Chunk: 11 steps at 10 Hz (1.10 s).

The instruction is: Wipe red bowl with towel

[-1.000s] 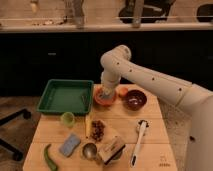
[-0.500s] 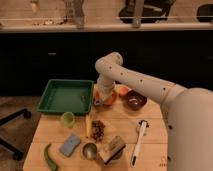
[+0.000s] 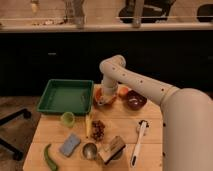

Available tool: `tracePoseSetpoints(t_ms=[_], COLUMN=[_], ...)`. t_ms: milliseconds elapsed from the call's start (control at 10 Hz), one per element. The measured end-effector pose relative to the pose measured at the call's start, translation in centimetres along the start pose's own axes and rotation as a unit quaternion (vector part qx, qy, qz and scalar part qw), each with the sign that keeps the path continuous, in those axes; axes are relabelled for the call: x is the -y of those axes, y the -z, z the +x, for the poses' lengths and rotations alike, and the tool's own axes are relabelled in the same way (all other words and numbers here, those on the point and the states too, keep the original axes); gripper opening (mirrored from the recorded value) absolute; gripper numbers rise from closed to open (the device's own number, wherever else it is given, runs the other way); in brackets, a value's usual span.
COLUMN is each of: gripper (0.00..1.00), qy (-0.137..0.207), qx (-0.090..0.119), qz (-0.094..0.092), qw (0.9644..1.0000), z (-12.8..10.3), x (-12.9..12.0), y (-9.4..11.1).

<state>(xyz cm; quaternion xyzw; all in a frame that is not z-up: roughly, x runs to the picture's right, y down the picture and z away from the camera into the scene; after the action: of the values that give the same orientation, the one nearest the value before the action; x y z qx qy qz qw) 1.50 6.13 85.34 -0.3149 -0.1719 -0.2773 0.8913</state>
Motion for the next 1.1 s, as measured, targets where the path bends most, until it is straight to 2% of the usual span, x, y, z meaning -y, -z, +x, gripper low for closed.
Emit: tracePoseSetpoints(t_ms=[400,600,800,1100], gripper=[0.00,0.00,0.00,0.00], qy=[0.010,0.026,0.058,0.077], qx=[-0.007,-0.007,-0.005,-0.003], qz=[-0.009,-0.009,-0.011,-0.027], qw=[0.9999,0.9996,0.9982,0.9967], z=[2.1,1.0,-1.9,-3.9], x=[2.3,3.2,3.4,0.1], y=[-1.1,-1.2,-0.8,-0.7])
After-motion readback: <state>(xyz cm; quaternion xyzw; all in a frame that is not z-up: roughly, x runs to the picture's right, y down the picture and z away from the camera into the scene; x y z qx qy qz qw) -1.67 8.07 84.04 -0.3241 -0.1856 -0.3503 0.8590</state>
